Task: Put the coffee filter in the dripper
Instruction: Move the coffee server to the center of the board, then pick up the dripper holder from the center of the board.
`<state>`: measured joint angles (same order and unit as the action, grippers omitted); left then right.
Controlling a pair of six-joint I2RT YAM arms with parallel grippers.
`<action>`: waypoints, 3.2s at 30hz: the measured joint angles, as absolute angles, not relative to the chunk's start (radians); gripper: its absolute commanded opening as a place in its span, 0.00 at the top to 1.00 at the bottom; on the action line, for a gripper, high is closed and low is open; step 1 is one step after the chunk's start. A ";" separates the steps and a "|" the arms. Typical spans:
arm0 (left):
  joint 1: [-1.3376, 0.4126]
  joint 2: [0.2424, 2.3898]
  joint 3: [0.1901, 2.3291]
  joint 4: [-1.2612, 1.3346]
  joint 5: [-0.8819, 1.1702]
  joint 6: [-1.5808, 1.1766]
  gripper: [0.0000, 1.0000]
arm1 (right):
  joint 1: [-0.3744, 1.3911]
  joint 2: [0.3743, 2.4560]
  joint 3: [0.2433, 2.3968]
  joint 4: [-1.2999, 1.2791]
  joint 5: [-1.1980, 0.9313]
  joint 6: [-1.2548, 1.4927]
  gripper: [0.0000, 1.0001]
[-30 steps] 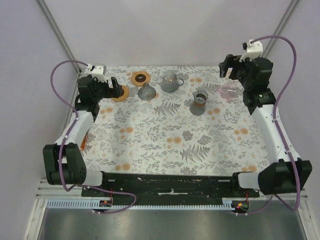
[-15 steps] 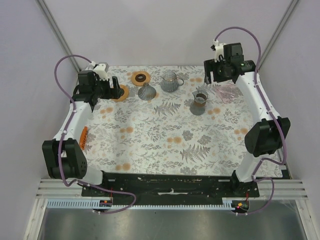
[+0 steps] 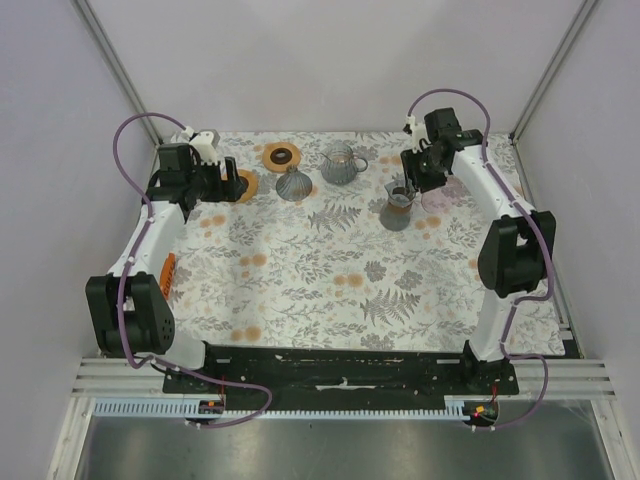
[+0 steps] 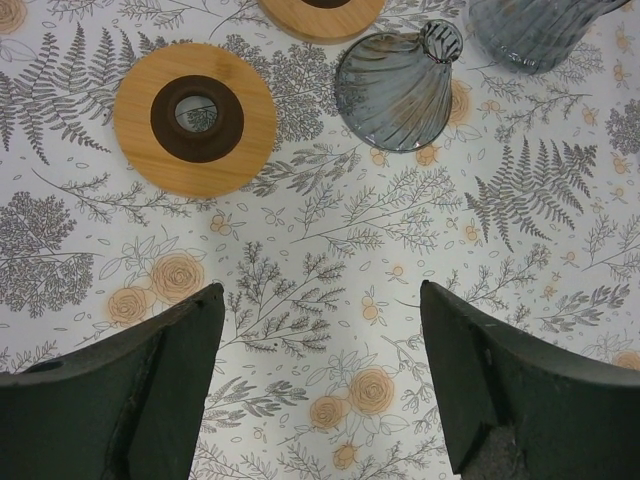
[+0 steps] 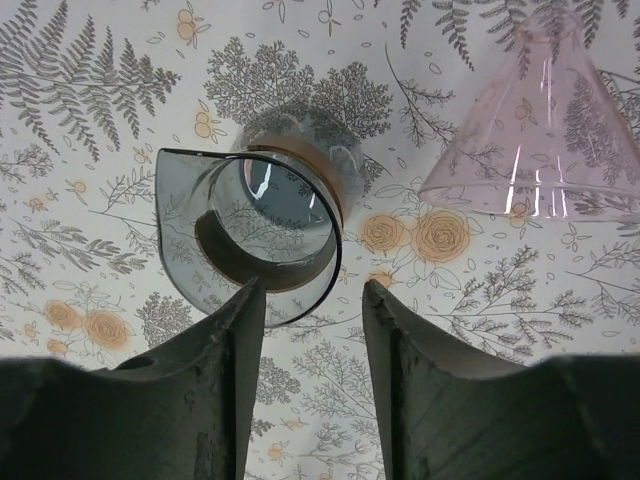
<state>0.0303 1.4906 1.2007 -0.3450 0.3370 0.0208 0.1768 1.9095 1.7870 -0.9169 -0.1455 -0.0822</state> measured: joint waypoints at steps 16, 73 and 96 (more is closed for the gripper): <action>0.030 1.491 1.201 -0.350 0.321 0.024 0.16 | 0.286 1.917 1.734 -0.891 -0.129 -0.092 0.95; -0.074 2.381 2.175 -0.778 -0.100 0.232 0.51 | 0.441 1.538 1.498 -0.809 0.005 -0.028 0.33; -0.050 2.497 2.239 -0.802 -0.128 0.235 0.64 | 0.434 1.538 1.474 -0.812 0.006 -0.047 0.33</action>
<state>-0.0498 2.4973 2.2391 -0.8021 -0.1276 0.2348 0.4343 1.5379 1.4738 -0.8116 0.0055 -0.0475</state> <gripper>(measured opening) 0.392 0.676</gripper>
